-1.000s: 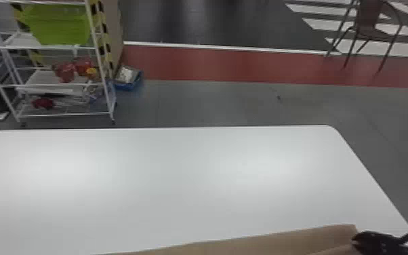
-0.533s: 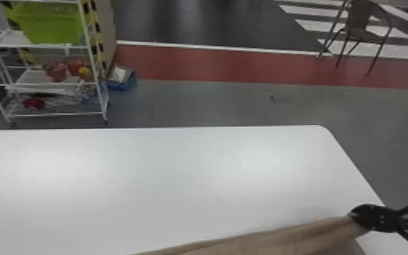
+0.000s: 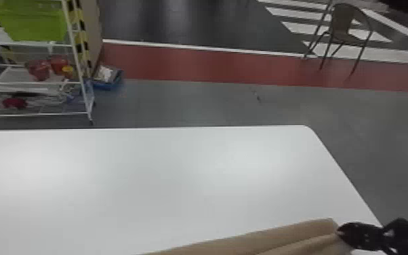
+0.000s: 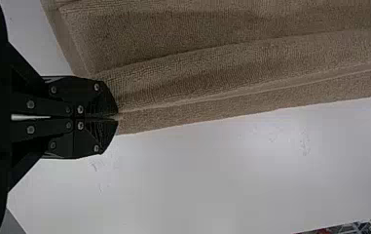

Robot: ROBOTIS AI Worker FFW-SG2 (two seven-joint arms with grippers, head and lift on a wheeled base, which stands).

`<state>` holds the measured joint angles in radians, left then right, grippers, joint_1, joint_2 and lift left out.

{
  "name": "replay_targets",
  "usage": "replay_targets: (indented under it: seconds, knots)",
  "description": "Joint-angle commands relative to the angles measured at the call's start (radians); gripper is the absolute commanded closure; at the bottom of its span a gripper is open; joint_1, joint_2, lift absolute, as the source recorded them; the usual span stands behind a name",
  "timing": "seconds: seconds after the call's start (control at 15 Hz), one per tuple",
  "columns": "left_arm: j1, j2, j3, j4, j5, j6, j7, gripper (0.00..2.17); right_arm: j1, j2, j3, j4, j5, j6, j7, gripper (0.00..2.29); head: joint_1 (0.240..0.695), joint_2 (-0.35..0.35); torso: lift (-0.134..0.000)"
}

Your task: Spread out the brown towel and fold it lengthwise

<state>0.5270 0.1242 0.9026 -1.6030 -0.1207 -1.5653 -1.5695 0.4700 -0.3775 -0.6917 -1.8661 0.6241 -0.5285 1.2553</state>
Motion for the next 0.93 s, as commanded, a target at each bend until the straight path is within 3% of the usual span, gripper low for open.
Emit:
replay_targets:
  seconds: [0.0,0.33,0.53,0.87]
  knots:
    - [0.014,0.000,-0.022,0.017,-0.010,-0.005,0.003,1.85,-0.001,0.000,0.003,0.021,0.022,-0.015,-0.031,1.31,0.695,-0.212,-0.122]
    - [0.045,0.017,-0.034,0.034,-0.096,-0.005,0.026,1.84,-0.014,-0.009,-0.008,0.050,0.042,-0.034,-0.066,1.31,0.695,-0.250,-0.122]
    - [0.057,0.017,-0.041,0.028,-0.109,-0.005,0.026,1.84,-0.021,-0.003,-0.011,0.053,0.046,-0.043,-0.077,1.31,0.695,-0.273,-0.122]
    - [0.061,0.048,-0.041,0.029,-0.109,-0.005,0.028,1.84,-0.019,0.020,-0.019,0.061,0.075,-0.043,-0.082,1.31,0.695,-0.281,-0.122]
